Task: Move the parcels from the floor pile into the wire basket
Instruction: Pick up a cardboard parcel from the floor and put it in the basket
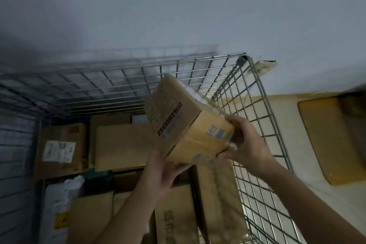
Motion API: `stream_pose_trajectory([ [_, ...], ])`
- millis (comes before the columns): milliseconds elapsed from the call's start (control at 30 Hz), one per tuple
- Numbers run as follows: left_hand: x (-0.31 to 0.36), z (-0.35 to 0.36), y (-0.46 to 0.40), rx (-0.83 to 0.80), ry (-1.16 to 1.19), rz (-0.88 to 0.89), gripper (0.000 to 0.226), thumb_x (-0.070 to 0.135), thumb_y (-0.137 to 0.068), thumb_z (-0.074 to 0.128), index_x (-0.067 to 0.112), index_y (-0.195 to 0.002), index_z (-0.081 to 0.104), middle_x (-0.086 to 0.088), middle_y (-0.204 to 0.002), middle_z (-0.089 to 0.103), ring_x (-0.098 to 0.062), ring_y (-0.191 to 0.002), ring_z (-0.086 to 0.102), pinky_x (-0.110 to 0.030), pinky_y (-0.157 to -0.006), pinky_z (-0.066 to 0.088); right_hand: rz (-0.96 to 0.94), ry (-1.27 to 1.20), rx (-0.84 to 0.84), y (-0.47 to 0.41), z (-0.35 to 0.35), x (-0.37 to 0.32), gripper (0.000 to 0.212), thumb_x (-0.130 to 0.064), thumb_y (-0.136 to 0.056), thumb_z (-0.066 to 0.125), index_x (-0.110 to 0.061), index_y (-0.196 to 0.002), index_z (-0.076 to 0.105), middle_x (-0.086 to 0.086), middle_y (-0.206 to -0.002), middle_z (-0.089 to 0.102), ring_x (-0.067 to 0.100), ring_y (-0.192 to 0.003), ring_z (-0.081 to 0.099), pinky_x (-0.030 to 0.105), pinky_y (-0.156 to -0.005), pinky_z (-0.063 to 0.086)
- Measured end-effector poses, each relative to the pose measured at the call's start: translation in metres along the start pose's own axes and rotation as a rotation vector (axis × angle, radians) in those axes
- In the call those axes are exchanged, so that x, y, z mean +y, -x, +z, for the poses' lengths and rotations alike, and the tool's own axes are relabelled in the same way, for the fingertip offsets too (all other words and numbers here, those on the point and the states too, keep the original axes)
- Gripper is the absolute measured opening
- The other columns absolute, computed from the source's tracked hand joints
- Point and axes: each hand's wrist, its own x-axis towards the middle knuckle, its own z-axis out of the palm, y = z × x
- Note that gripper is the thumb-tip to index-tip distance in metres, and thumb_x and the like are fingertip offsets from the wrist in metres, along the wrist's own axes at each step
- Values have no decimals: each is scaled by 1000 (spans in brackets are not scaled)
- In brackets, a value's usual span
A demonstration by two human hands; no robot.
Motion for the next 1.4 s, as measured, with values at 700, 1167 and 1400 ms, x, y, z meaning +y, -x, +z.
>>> stream_pose_trajectory([
  [700, 43, 23, -101, 171, -288, -40, 60, 68, -88, 65, 24, -127, 58, -12, -126, 62, -38, -98, 75, -54, -81, 64, -19, 718, -63, -70, 32, 17, 140, -63, -55, 90, -38, -163, 5, 3, -167, 10, 30, -156, 4, 56, -126, 18],
  [1167, -15, -29, -116, 144, -592, -141, 86, 60, -61, 87, 14, -127, 58, -13, -127, 67, -29, -116, 68, -42, -93, 62, -39, 1014, -214, -78, 50, 48, 129, -66, -73, 78, -33, -162, -9, 13, -167, 7, 36, -157, 1, 59, -127, 6],
  [1400, -37, -26, -153, 224, -557, -28, 75, 62, -81, 75, 14, -135, 51, -7, -129, 64, -24, -118, 65, -37, -90, 58, -32, 987, -354, -117, 57, 63, 125, -72, -79, 71, -29, -164, -9, 9, -173, -10, 36, -158, -11, 56, -128, 0],
])
